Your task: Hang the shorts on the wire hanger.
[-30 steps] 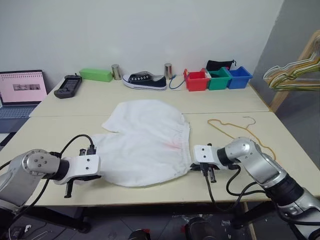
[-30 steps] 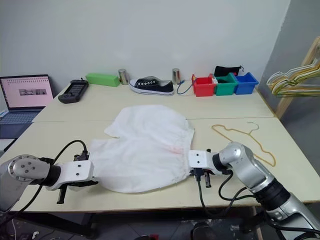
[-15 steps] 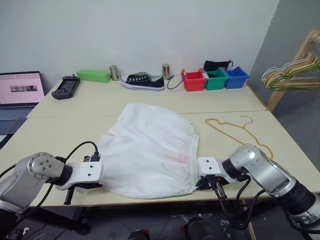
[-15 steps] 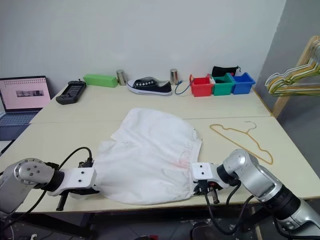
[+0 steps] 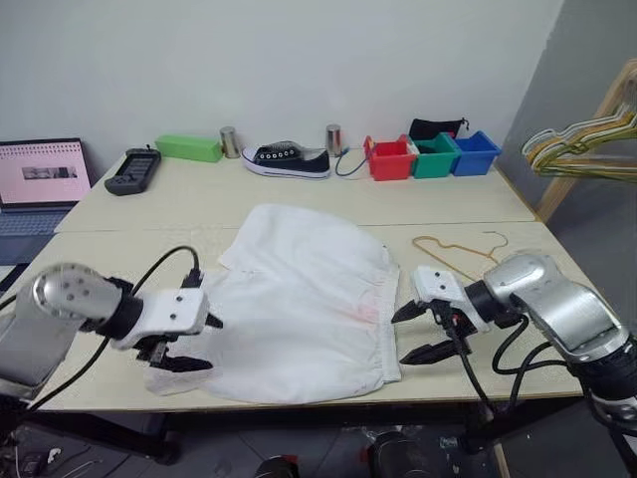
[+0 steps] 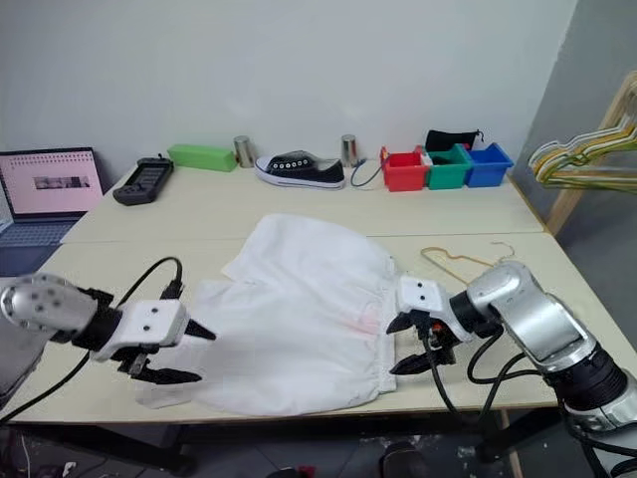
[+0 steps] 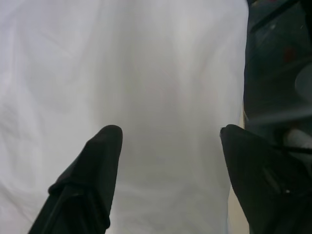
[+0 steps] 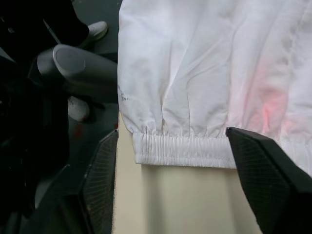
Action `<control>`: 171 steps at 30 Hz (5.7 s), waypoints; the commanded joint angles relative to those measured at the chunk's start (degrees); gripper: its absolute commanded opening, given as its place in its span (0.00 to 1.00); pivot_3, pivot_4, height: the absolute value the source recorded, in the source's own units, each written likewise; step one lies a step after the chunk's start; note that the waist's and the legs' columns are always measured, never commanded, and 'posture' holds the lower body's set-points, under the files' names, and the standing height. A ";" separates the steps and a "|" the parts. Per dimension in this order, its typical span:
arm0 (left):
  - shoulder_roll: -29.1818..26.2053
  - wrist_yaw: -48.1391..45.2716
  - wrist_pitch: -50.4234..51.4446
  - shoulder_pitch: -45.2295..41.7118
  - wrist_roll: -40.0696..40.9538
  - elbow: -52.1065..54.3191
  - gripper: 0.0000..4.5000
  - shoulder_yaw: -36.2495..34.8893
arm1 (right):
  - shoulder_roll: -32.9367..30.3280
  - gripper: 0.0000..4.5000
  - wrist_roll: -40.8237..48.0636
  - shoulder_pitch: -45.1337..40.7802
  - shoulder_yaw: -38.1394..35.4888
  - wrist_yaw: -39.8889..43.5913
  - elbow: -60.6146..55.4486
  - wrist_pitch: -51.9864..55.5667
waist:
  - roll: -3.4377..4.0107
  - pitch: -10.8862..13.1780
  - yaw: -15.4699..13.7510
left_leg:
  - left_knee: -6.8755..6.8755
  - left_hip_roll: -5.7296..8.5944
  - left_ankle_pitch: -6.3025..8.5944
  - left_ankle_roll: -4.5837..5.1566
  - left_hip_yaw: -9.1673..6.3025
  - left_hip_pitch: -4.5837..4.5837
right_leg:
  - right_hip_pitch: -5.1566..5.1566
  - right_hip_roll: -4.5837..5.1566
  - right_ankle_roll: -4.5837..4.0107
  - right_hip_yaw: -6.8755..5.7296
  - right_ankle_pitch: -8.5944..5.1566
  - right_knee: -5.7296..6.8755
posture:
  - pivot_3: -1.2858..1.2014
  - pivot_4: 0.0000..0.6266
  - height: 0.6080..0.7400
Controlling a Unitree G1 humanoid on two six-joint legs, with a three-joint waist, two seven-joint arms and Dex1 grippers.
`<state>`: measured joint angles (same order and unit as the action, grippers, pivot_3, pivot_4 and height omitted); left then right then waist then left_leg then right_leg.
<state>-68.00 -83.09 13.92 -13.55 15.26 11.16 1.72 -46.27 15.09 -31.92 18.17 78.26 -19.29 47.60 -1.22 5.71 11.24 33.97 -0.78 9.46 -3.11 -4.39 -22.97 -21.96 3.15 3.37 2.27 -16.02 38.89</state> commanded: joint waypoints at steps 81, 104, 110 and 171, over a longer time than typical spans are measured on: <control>23.53 5.46 14.30 -41.89 2.34 -34.54 0.93 4.41 | 0.72 0.00 -63.19 -22.78 2.60 -74.94 46.19 -95.09 | 0.14 0.17 9.34 | -0.18 0.37 -0.01 0.03 -0.18 0.10 | 1.49 -0.03 1.16 0.32 0.41 -1.54 | 0.41 0.05 1.00; 23.96 4.88 10.72 -35.89 -4.68 -28.22 0.41 8.82 | 2.18 0.00 -65.13 -24.49 4.15 -71.33 47.64 -91.13 | 0.14 0.16 9.70 | -0.04 0.34 -0.03 0.06 -0.21 0.25 | 1.40 -0.05 0.94 0.34 0.28 -0.90 | 0.40 0.02 1.00; 23.50 3.65 10.00 -34.73 -5.36 -27.86 0.10 9.30 | 2.24 0.00 -64.74 -24.82 4.05 -70.83 47.33 -90.65 | 0.14 0.16 9.69 | -0.04 0.34 -0.03 0.06 -0.21 0.24 | 1.40 -0.05 0.95 0.34 0.28 -0.89 | 0.40 0.03 1.00; 31.15 28.86 -28.18 -38.07 -28.22 -31.70 0.00 12.27 | 10.21 0.34 -32.70 -23.45 -1.45 -30.61 49.08 -50.54 | 0.13 0.15 11.06 | 0.06 0.35 -0.04 0.07 -0.22 0.21 | 1.43 -0.04 1.03 0.29 0.32 -0.85 | 0.40 0.06 1.00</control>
<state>-36.62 -54.44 -14.61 -50.60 -13.63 -22.64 14.83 -35.85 -17.19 -52.98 17.66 48.48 30.17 -1.91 -1.09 5.86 22.30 34.03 -0.43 9.42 -3.04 -4.61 -22.76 -20.53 3.11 4.40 2.55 -15.70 38.04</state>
